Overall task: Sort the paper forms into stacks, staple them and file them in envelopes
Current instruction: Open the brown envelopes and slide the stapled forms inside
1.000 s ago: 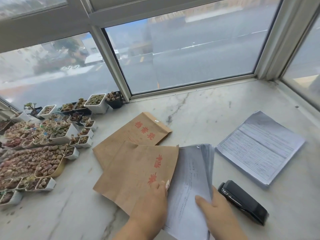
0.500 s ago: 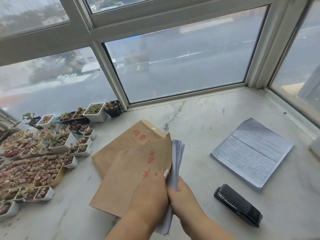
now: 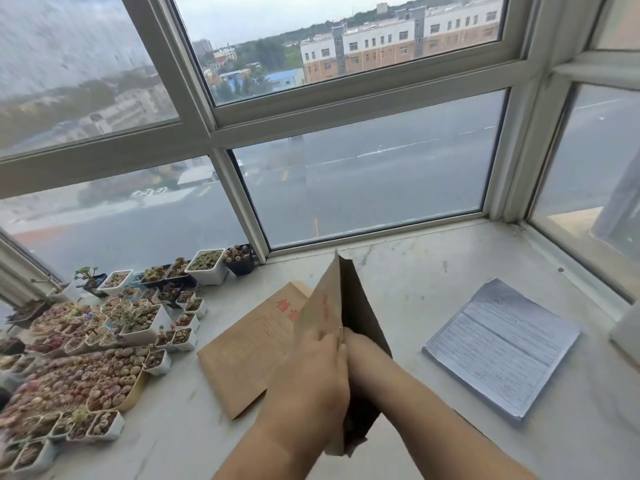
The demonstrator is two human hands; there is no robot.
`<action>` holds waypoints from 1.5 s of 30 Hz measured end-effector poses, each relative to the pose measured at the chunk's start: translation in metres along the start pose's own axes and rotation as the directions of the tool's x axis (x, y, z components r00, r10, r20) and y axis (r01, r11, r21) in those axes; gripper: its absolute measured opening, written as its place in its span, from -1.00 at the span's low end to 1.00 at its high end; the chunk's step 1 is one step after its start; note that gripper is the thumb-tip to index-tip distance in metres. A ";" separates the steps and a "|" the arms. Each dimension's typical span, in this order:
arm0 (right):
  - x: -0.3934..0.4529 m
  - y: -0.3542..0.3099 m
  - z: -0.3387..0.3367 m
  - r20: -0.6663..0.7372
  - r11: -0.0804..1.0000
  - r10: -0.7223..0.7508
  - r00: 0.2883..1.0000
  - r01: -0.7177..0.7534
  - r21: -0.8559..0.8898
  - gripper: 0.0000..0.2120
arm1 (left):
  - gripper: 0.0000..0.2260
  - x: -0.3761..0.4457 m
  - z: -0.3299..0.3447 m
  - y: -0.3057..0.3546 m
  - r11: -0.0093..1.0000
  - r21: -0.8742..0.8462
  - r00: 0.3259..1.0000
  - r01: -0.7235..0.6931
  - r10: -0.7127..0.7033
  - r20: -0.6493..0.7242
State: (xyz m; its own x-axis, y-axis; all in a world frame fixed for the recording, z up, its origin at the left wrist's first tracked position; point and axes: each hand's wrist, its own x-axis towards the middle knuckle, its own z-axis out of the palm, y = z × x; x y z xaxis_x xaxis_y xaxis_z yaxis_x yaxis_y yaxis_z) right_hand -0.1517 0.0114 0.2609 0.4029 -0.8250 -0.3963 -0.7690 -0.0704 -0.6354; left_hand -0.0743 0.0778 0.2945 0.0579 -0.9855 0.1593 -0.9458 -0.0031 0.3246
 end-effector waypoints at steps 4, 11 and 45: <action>-0.003 -0.016 -0.028 -0.173 0.965 -0.044 0.984 -0.003 -0.263 -0.68 | -0.74 0.001 -0.010 -0.002 0.601 -0.788 0.947 0.137 -0.312 -0.073; 0.003 -0.047 0.041 0.151 0.804 -0.111 0.982 0.178 -0.567 -0.70 | -0.85 -0.028 0.034 -0.075 0.247 -0.829 0.730 0.502 -0.635 0.253; 0.095 0.099 0.340 -0.038 0.795 -0.473 0.880 0.408 -0.450 -0.54 | -0.92 -0.123 0.198 -0.377 0.936 -0.135 0.913 0.324 -0.272 0.303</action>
State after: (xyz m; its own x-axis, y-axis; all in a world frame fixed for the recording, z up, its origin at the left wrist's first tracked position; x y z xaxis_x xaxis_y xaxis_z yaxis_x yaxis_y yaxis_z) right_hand -0.0205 0.1170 -0.0651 0.6995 -0.7143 -0.0229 -0.6701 -0.6444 -0.3683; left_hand 0.2120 0.1662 -0.0325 0.2132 -0.9506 -0.2255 -0.8237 -0.2990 0.4817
